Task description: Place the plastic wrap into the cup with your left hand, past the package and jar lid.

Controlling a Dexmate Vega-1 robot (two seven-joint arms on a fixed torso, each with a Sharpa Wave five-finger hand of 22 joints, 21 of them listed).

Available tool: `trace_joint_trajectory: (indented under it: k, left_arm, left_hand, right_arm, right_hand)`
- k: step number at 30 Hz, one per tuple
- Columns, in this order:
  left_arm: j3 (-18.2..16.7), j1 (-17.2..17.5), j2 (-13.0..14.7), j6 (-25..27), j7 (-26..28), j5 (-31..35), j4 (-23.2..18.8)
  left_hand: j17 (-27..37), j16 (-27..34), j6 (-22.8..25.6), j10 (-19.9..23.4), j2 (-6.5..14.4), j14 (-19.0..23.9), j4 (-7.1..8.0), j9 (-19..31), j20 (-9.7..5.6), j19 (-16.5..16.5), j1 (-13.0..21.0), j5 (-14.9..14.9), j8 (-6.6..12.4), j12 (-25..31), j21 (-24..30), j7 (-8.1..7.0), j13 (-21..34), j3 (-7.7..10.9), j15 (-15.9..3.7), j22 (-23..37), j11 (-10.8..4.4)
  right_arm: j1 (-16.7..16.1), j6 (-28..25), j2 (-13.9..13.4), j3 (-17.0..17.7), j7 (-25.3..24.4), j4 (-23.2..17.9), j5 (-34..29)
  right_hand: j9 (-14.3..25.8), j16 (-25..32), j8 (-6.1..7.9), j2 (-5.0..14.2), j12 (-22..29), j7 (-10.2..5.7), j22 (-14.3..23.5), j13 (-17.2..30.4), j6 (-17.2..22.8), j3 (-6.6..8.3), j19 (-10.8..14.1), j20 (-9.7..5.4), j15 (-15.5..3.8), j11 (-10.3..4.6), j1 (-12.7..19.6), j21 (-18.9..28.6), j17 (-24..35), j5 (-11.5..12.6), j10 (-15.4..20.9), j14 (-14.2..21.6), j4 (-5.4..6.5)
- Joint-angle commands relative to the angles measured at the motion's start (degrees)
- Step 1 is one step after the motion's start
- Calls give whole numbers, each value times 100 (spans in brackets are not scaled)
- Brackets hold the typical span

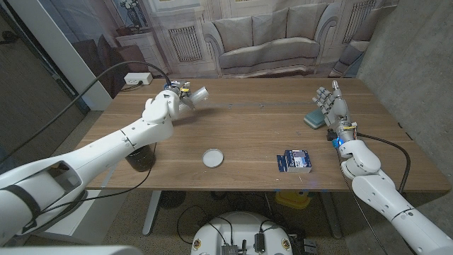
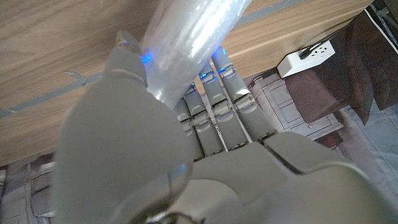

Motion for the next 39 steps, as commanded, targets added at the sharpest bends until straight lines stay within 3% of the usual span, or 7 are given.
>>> trace_joint_trajectory:
  k: [1, 14, 33, 39]
  left_arm:
    - [-190, 160, 110, 222, 53, 36, -398]
    - [-393, 338, 175, 140, 346, -25, -587]
    - [-663, 544, 436, 289, 349, -32, -1116]
    - [-975, 694, 536, 326, 346, -354, -1370]
  left_hand:
    - [79, 84, 603, 174, 708, 438, 66, 23, -176, 85, 714, 28, 4, 96, 43, -92, 107, 104, -647, 14, -42]
    - [163, 140, 644, 239, 701, 569, 70, 34, -165, 156, 750, 18, 4, 175, 46, -78, 319, 128, -639, 10, 63]
    - [223, 149, 636, 243, 688, 598, 81, 45, -161, 170, 772, 10, -9, 222, 30, -69, 543, 144, -635, 14, 48]
    - [235, 142, 617, 224, 691, 585, 97, 50, -147, 151, 762, 7, -18, 222, 18, -70, 602, 146, -631, 16, 36]
  right_arm:
    - [-60, 47, 13, 30, -55, -94, -59]
    - [-136, 46, -11, 33, -177, -311, -208]
    - [-222, -33, -60, 89, -327, -547, -340]
    - [-198, -59, -43, 94, -342, -528, -329]
  right_hand:
    - [15, -27, -9, 24, -18, 13, 21, 8, 39, -11, 67, -77, 4, 16, 37, -24, 9, -24, 37, 60, -15]
    - [15, -26, -9, 28, -20, 17, 22, 8, 39, -13, 77, -74, 11, 15, 50, -48, 7, -24, 32, 66, -26]
    - [15, -27, -9, 32, -22, 19, 23, 8, 41, -25, 93, -73, 8, 18, 45, -85, 8, -26, 31, 65, -30]
    - [15, -28, -10, 33, -21, 23, 23, 8, 40, -28, 99, -75, 10, 18, 45, -94, 8, -26, 33, 62, -32]
